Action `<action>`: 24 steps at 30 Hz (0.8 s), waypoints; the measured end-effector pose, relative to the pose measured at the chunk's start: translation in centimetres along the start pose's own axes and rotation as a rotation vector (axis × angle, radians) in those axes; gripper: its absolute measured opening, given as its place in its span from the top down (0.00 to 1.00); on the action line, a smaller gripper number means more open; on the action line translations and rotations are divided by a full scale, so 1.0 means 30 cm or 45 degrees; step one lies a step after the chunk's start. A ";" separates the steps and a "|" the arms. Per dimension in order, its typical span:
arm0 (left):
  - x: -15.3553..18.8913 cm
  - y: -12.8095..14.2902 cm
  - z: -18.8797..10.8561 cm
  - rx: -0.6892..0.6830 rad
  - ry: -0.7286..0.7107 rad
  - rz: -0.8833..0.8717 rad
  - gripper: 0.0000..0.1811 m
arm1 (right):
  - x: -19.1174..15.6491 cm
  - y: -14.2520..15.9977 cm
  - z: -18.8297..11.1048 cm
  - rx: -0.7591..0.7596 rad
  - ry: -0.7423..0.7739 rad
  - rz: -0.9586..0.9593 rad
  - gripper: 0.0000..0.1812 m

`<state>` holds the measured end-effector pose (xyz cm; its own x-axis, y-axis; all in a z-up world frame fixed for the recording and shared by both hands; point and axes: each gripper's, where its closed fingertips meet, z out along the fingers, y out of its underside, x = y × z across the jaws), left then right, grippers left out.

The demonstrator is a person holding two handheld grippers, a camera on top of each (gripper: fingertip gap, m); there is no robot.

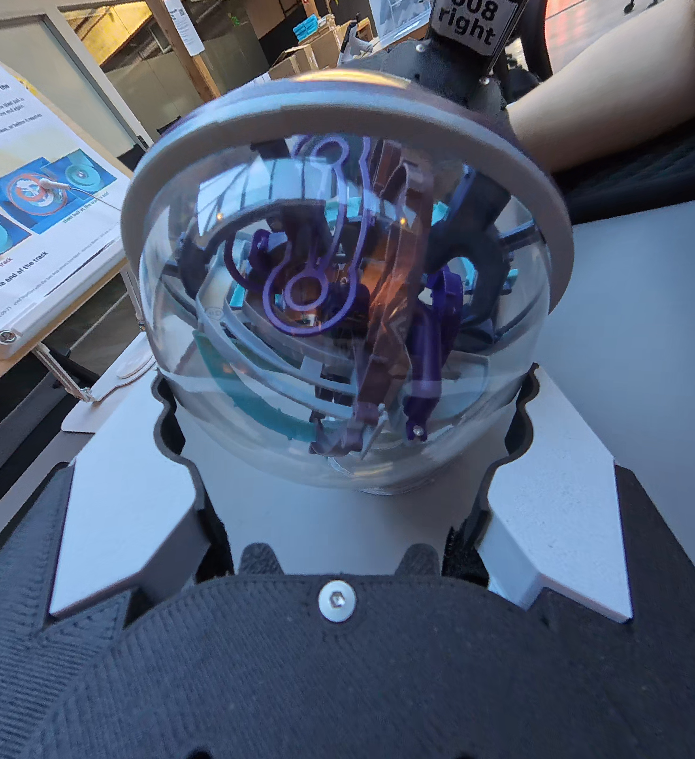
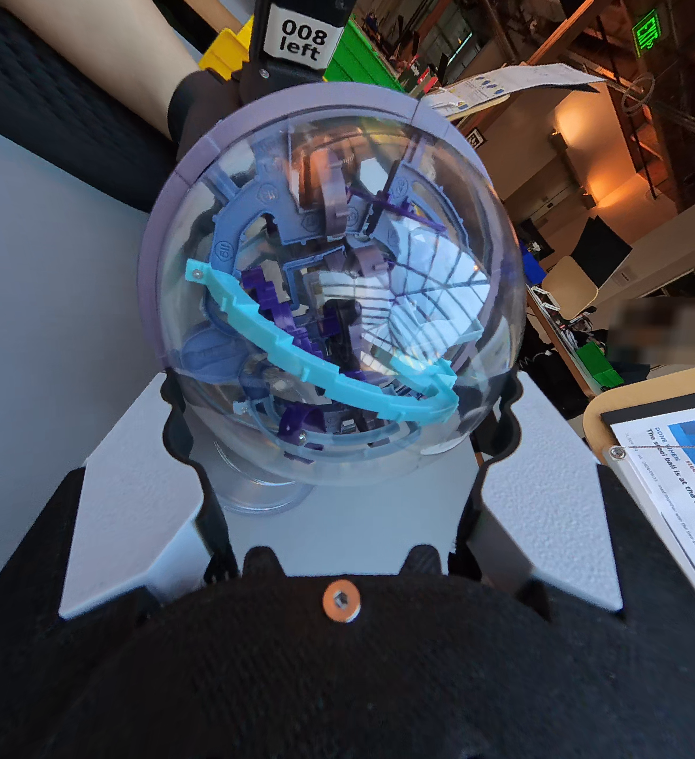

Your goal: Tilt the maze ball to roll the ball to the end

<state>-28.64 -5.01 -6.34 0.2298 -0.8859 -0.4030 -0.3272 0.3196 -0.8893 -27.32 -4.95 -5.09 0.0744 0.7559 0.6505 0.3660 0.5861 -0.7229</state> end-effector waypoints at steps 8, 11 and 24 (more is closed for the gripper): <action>-0.029 0.057 0.027 -0.030 -0.003 -0.007 0.12 | 0.015 0.052 0.018 -0.059 -0.019 -0.029 0.17; -0.031 0.080 0.038 -0.035 0.009 -0.030 0.12 | 0.013 0.065 0.023 -0.065 -0.025 -0.024 0.17; -0.024 0.091 0.021 -0.062 -0.045 0.033 0.12 | 0.000 0.052 0.028 -0.100 -0.019 -0.120 0.17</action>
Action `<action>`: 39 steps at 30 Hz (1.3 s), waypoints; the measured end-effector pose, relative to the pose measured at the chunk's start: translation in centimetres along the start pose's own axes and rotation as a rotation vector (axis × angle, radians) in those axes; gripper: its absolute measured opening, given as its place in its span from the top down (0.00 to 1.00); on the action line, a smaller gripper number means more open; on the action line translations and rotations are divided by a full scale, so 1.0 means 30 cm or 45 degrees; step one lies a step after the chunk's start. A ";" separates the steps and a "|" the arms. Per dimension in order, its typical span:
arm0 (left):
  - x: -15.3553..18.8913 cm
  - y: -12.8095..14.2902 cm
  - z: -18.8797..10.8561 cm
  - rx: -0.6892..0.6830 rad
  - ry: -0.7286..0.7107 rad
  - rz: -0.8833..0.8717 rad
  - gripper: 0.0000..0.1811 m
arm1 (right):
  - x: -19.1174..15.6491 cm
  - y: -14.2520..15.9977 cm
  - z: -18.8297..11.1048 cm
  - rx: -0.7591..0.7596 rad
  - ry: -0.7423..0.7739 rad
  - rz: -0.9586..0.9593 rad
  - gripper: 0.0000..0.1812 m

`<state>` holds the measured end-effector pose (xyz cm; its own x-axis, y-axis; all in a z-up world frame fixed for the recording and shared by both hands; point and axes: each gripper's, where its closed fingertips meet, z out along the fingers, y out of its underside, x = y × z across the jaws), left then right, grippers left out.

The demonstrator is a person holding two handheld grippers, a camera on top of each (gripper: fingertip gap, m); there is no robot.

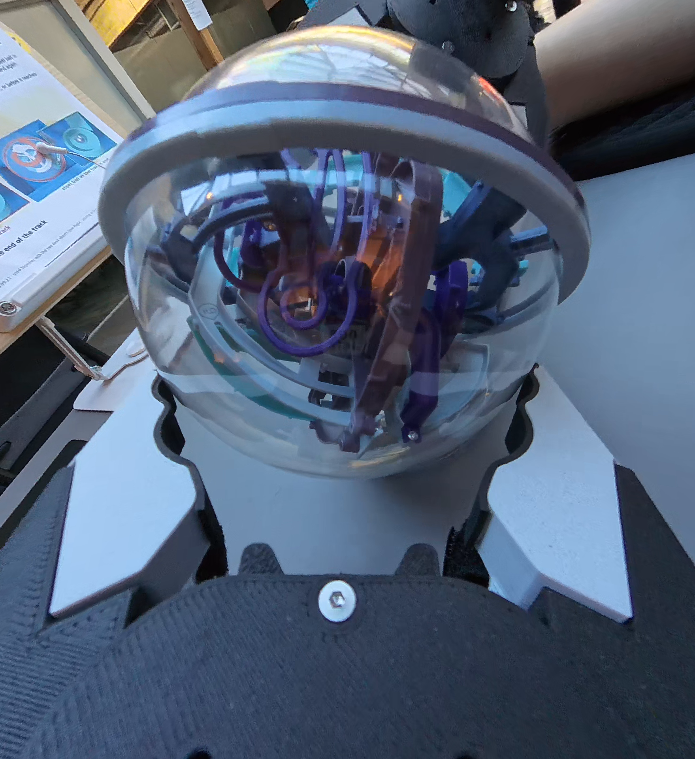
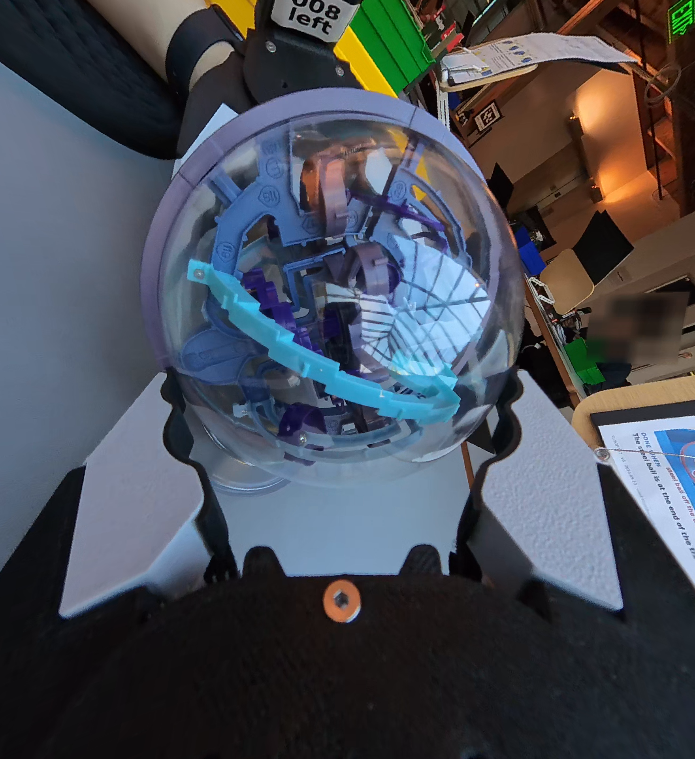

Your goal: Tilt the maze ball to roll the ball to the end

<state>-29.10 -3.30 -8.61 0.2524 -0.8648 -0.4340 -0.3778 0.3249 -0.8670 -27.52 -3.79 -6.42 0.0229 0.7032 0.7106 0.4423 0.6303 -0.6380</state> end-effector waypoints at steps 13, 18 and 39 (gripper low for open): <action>0.033 -0.025 -0.085 0.003 -0.031 -0.189 0.17 | -0.007 -0.007 0.004 -0.013 -0.001 0.008 0.17; 0.049 -0.113 -0.129 0.149 -0.071 -0.489 0.14 | -0.008 -0.009 0.004 -0.020 0.005 -0.003 0.17; 0.006 -0.088 -0.054 0.184 -0.112 -1.083 0.20 | -0.021 -0.052 -0.041 -0.040 0.106 -0.034 0.22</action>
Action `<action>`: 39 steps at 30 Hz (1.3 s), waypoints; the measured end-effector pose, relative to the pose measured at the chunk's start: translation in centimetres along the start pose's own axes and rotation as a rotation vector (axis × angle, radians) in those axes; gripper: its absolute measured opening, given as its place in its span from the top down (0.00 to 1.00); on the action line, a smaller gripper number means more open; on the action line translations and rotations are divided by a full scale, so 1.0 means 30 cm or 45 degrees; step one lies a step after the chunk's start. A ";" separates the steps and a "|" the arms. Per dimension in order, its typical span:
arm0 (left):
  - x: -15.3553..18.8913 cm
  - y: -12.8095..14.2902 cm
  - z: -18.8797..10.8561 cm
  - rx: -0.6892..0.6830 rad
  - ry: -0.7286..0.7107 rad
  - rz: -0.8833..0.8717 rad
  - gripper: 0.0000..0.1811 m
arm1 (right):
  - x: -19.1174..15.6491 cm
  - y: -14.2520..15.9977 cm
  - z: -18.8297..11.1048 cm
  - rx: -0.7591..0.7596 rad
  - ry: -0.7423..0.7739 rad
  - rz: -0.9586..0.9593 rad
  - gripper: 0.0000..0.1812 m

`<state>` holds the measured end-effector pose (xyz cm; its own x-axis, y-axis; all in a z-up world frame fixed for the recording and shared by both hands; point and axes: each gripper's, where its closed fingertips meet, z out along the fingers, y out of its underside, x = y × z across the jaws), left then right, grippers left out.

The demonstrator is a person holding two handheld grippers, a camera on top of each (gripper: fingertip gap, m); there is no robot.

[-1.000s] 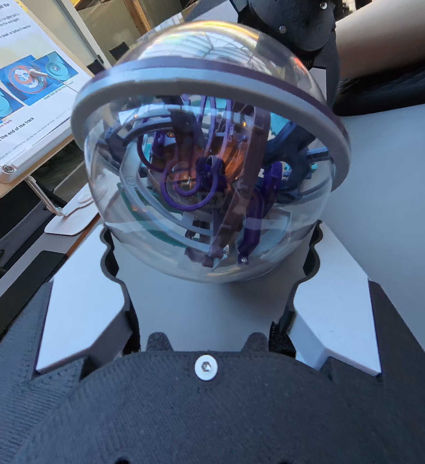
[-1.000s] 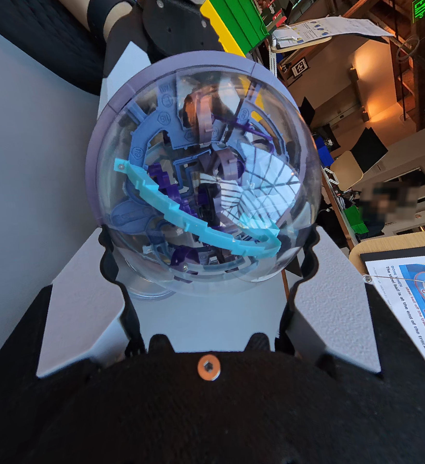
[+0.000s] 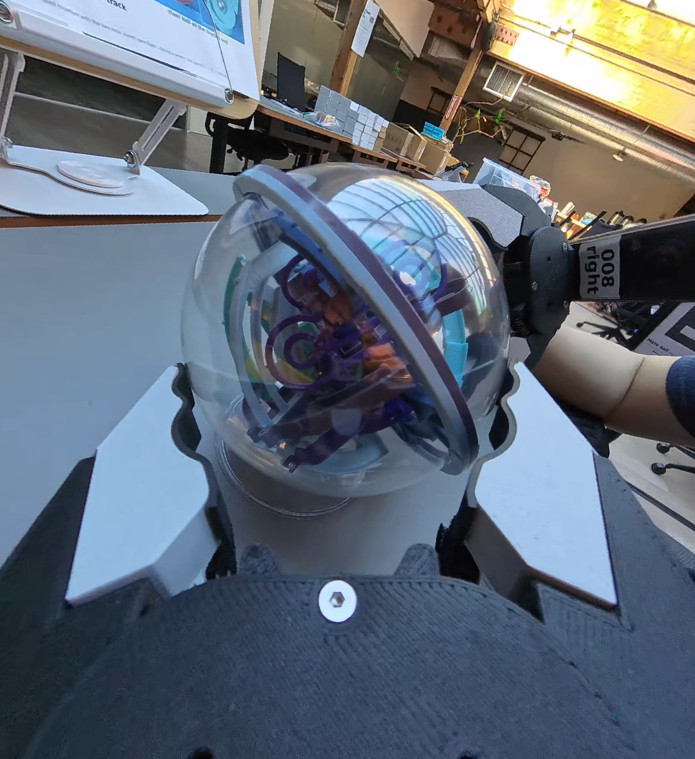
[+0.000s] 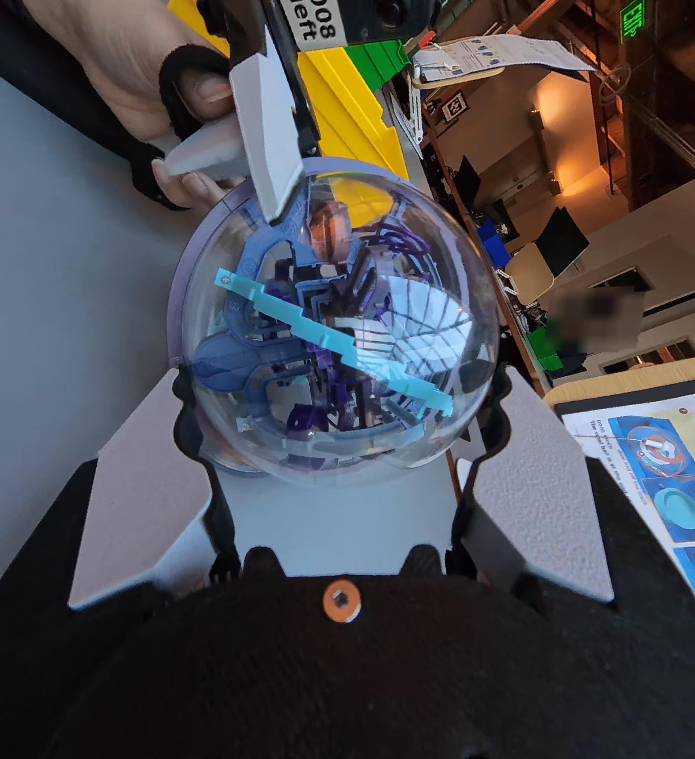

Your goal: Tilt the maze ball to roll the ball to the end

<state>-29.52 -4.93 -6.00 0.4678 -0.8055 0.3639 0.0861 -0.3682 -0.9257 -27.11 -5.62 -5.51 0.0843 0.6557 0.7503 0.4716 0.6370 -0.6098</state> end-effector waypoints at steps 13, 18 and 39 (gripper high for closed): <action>-0.014 -0.018 -0.053 0.025 -0.035 0.041 0.29 | 0.008 0.098 -0.007 0.229 -0.524 0.744 0.16; -0.024 -0.035 -0.072 0.055 -0.039 0.014 0.32 | -0.023 0.099 -0.006 0.171 -0.508 0.699 0.19; -0.005 -0.140 -0.157 0.210 -0.222 0.290 0.38 | -0.002 0.110 -0.032 0.127 -0.378 0.637 0.16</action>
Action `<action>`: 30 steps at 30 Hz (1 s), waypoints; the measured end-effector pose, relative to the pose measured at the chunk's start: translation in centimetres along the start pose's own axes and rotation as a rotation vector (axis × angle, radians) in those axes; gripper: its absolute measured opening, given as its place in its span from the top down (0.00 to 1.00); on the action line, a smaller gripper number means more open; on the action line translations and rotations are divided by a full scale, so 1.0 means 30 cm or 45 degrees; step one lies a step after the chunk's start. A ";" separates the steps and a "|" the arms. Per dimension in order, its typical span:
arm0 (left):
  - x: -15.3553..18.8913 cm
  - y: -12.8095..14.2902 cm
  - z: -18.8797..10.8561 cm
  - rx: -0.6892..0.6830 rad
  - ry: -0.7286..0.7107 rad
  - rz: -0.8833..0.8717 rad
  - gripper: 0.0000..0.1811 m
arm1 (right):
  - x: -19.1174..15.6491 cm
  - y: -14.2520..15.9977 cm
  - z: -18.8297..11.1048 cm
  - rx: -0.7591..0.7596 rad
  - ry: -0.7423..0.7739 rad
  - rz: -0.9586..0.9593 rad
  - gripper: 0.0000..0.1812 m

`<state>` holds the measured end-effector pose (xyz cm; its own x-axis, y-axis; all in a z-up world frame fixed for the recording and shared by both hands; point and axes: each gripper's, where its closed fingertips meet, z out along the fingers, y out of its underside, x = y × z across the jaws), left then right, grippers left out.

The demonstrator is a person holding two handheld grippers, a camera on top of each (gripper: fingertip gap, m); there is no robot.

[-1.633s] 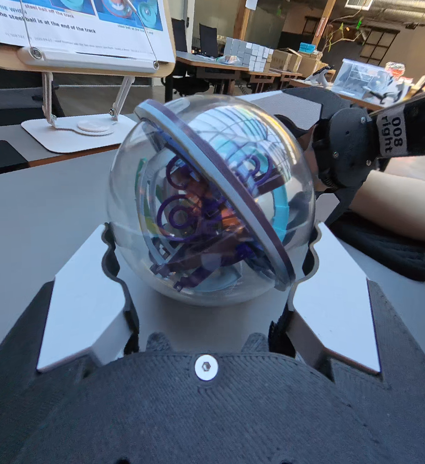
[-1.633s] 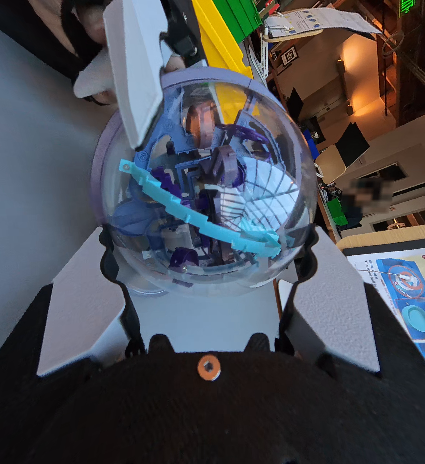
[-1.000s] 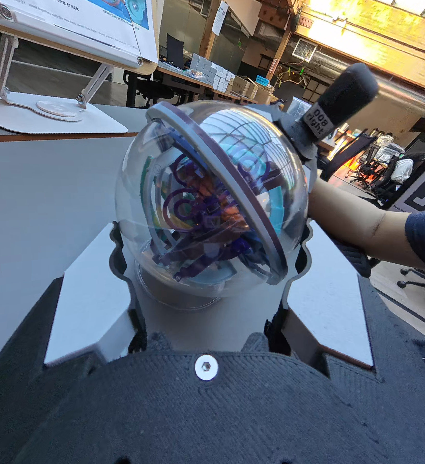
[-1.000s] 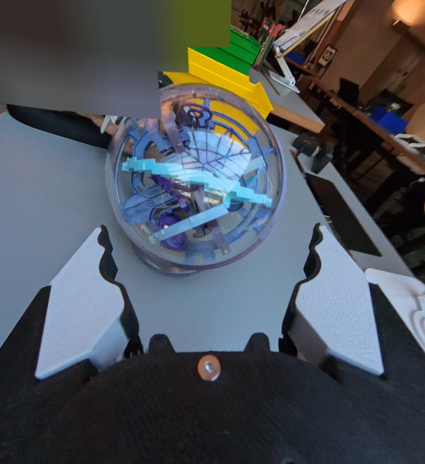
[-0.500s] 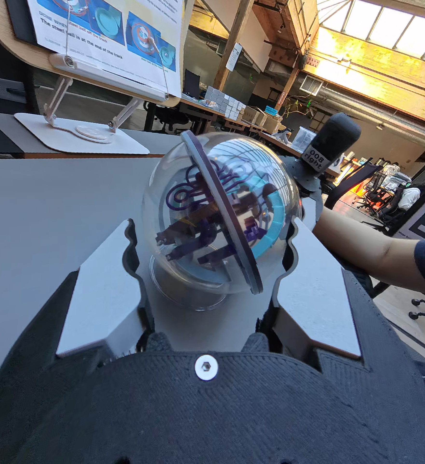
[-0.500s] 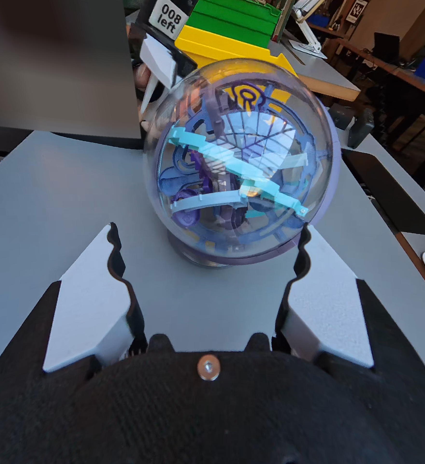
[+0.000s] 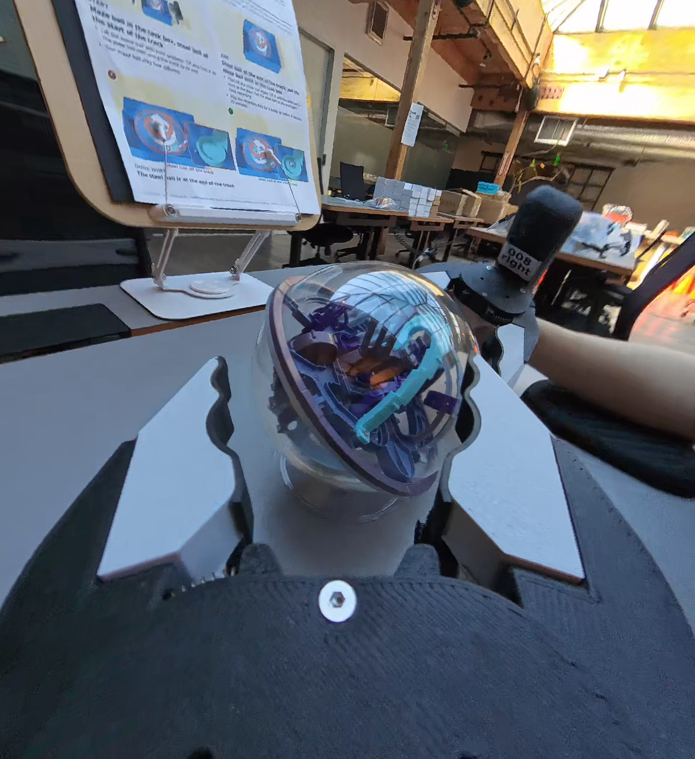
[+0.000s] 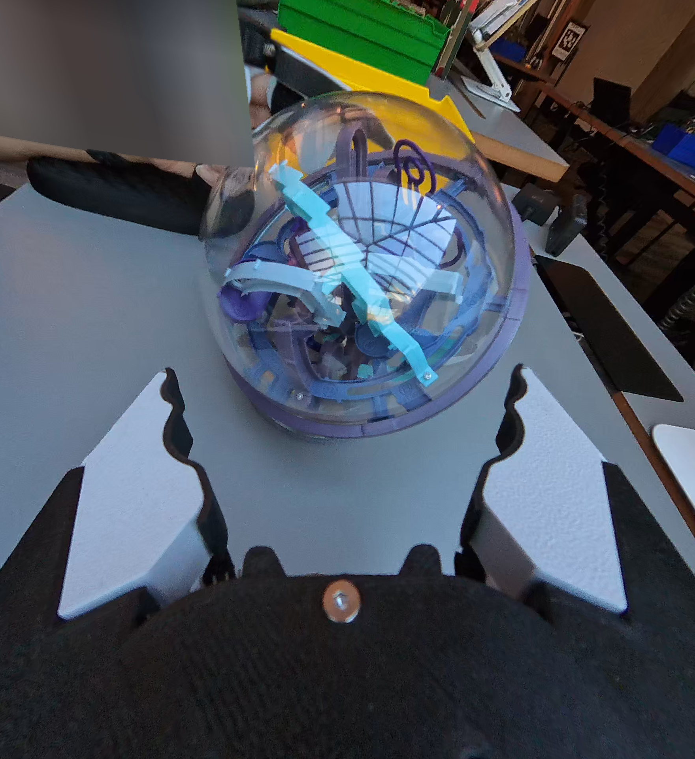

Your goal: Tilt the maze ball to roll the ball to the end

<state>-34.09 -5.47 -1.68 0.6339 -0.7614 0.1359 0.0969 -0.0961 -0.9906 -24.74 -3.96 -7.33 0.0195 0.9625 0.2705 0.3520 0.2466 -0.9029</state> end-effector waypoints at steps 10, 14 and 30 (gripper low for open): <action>0.062 0.174 0.069 -0.329 -0.147 0.627 0.23 | -0.022 -0.040 0.010 0.030 0.087 -0.125 0.22; 0.069 0.211 0.091 -0.377 -0.028 0.484 0.22 | -0.043 -0.071 -0.029 0.045 0.131 -0.147 0.25; 0.074 0.248 0.113 -0.391 0.056 0.223 0.16 | -0.027 -0.035 0.063 0.082 0.031 0.002 0.15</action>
<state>-29.36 -5.72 -8.72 0.5862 -0.8096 -0.0303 -0.2500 -0.1452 -0.9573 -26.88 -4.80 -7.23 0.0427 0.9601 0.2765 0.2911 0.2528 -0.9227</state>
